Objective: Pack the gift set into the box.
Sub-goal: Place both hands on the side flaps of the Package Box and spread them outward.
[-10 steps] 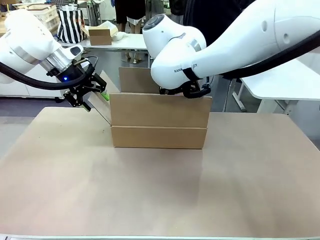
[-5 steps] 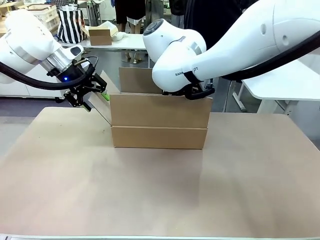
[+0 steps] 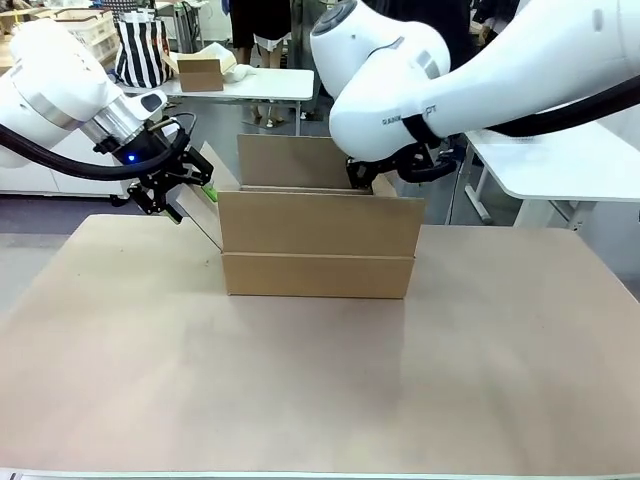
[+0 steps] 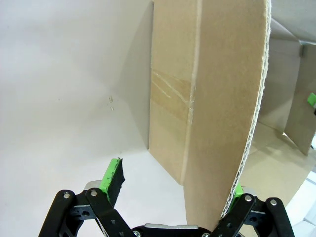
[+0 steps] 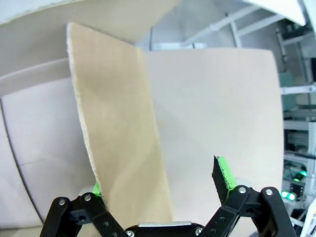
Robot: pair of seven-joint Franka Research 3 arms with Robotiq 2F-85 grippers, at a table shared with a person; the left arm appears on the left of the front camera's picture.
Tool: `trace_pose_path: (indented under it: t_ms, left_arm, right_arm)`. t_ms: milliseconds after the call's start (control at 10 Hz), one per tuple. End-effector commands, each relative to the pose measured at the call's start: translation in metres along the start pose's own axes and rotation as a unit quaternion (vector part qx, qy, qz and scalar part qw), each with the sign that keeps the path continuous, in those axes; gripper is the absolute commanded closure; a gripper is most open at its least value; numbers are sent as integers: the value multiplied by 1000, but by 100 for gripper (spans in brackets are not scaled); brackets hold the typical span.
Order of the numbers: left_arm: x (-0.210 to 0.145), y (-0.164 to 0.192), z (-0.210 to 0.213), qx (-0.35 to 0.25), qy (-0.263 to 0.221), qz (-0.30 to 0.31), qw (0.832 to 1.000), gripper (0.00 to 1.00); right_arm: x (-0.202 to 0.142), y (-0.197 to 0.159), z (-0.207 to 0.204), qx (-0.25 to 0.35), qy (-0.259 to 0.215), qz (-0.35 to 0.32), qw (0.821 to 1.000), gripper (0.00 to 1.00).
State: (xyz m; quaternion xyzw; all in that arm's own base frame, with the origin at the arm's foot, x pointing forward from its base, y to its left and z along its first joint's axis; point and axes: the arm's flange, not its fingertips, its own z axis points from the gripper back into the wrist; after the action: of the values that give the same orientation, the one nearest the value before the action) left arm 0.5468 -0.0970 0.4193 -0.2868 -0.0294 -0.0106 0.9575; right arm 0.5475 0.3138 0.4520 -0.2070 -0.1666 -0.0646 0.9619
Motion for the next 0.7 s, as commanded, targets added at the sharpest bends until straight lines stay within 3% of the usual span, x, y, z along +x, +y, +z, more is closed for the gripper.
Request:
trace_pose_path:
  t_ms: [0, 300, 600]
  left_arm:
    - [-1, -2, 2, 7, -3, 4, 1000, 0]
    - [-1, -2, 2, 7, -3, 4, 1000, 0]
    - [-1, -2, 2, 7, -3, 4, 1000, 0]
  right_arm:
    - [-8, -31, -5, 35, 12, 12, 999, 0]
    - [-1, -61, -22, 45, 37, -15, 998, 0]
    - [-1, -98, -30, 124, 41, -23, 991, 0]
